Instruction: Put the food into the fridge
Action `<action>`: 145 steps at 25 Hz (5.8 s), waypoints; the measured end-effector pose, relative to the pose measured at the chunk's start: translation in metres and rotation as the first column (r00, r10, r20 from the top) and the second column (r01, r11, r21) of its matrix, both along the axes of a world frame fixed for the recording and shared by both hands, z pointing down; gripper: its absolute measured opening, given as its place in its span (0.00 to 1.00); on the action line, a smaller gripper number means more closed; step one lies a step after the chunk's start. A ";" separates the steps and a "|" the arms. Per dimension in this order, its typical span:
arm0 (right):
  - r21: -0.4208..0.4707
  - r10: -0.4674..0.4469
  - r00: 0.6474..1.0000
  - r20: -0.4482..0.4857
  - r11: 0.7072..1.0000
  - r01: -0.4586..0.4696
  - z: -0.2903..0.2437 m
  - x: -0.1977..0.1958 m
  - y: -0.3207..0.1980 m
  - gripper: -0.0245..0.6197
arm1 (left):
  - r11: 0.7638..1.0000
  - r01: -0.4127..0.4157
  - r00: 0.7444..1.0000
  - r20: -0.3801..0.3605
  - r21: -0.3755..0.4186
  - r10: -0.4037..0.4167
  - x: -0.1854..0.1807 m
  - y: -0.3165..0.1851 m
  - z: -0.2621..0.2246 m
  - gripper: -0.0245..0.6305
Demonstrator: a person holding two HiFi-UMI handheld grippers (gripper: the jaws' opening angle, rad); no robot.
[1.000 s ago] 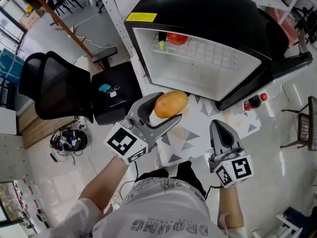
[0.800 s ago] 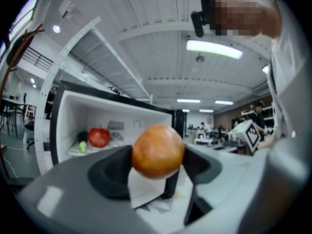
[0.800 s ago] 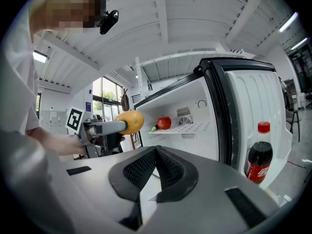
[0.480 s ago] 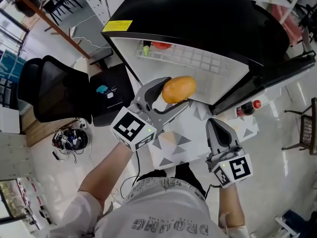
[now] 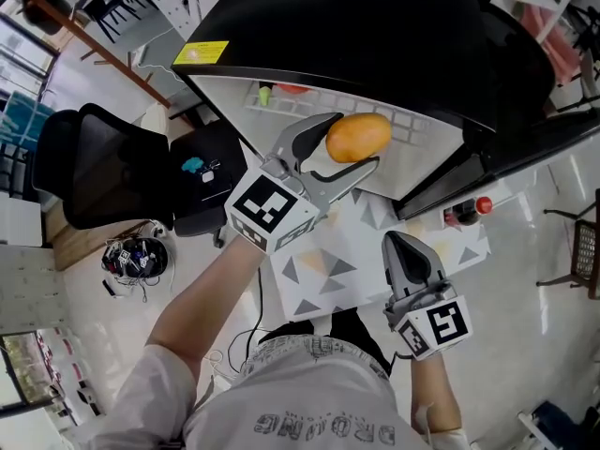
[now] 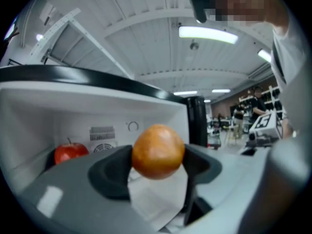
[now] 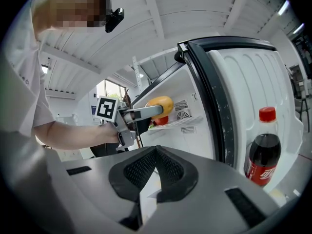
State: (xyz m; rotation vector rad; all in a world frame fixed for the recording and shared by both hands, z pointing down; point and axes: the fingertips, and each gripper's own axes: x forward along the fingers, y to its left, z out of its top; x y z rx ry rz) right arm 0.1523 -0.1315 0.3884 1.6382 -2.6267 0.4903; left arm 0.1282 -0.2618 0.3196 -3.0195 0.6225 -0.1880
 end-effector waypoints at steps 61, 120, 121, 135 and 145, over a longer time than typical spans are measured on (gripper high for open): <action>-0.073 -0.005 0.999 0.046 0.997 0.009 0.035 0.024 -0.013 0.04 | 0.996 -0.026 0.935 0.354 0.088 -0.007 0.087 -0.060 0.046 0.59; 0.002 0.043 0.999 -0.023 0.999 -0.043 -0.004 -0.038 0.015 0.04 | 0.999 0.003 0.985 0.175 0.038 -0.010 -0.037 0.027 0.023 0.46; 0.007 0.047 0.999 -0.028 0.999 -0.046 -0.006 -0.040 0.016 0.04 | 0.999 0.007 0.985 0.172 0.036 -0.013 -0.043 0.030 0.025 0.44; 0.066 0.097 0.992 -0.075 0.994 -0.092 -0.033 -0.049 0.027 0.04 | 0.997 0.075 0.991 0.110 -0.033 -0.071 -0.111 0.068 0.039 0.27; 0.089 0.109 0.989 -0.104 0.991 -0.100 -0.042 -0.060 0.028 0.04 | 0.991 0.118 0.991 0.075 -0.066 -0.113 -0.141 0.084 0.048 0.15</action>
